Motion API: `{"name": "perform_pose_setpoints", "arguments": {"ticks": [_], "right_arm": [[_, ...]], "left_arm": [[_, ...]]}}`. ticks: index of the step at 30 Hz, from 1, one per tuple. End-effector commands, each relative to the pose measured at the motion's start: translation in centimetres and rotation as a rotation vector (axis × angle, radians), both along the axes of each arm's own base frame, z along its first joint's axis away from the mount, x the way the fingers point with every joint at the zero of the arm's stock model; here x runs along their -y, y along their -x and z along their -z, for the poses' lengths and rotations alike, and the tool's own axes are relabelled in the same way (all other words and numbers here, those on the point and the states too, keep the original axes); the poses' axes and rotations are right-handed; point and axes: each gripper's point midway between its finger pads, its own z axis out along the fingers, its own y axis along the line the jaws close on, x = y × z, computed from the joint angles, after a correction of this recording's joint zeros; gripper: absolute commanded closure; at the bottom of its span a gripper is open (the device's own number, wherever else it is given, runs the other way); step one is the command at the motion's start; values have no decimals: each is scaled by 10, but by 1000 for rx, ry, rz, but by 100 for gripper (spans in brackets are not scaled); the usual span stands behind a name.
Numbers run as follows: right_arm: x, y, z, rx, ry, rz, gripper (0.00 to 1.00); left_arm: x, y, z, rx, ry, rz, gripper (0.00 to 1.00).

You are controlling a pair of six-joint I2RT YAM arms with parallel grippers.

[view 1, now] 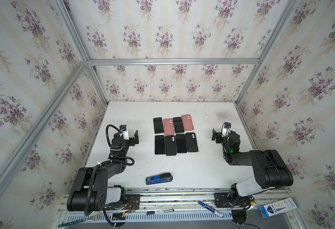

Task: Take the phone out of the phone case
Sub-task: Reset both arms

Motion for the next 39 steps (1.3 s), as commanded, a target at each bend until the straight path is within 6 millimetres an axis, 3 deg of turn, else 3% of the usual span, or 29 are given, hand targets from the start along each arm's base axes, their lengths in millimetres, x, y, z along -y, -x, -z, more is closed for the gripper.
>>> {"name": "perform_pose_setpoints", "arguments": {"ticks": [1, 12, 20, 39], "right_arm": [[-3, -1, -1, 4, -9, -13, 0], [13, 11, -5, 61, -11, 84, 0], [-12, -5, -1, -11, -2, -72, 0], [-16, -6, -2, -11, -1, -92, 0]], "left_arm": [[0, -2, -5, 16, -12, 4, 0], [0, -1, -5, 17, -14, 4, 0], [0, -1, -5, 19, -13, 5, 0], [0, -1, -5, 19, -13, 4, 0]]}}
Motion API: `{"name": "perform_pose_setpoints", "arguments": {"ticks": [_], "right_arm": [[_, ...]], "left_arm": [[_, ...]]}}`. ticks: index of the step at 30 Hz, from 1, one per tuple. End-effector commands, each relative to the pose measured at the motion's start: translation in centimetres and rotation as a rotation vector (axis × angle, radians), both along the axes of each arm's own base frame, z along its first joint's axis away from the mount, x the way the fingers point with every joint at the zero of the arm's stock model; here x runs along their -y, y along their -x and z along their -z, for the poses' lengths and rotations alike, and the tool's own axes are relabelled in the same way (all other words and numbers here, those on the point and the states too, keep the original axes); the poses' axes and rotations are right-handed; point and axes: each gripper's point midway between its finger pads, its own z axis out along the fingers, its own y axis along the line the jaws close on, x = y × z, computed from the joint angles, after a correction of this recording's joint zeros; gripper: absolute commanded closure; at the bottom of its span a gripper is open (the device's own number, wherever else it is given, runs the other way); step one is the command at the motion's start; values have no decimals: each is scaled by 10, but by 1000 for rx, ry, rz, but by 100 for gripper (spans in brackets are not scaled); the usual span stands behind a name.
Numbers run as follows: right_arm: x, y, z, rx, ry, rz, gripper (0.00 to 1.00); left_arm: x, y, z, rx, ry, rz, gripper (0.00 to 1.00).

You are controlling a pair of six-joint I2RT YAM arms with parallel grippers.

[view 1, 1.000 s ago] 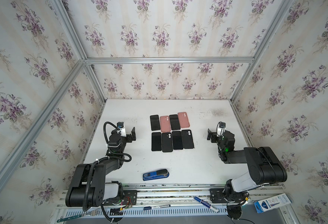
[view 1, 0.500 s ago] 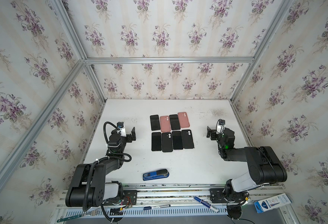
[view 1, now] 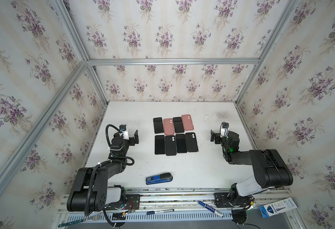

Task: Take the phone out of the phone case
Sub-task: Reset both arms

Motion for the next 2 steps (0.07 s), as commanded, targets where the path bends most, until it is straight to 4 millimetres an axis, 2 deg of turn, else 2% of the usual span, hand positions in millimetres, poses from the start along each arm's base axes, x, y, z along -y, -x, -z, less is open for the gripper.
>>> {"name": "perform_pose_setpoints", "arguments": {"ticks": [1, 2], "right_arm": [[-3, -2, -5, 17, 2, -20, 0], [-3, -1, -5, 20, 2, -20, 0]], "left_arm": [[1, -1, -4, 16, -13, 5, 0], [0, -1, -4, 16, -13, 4, 0]]}}
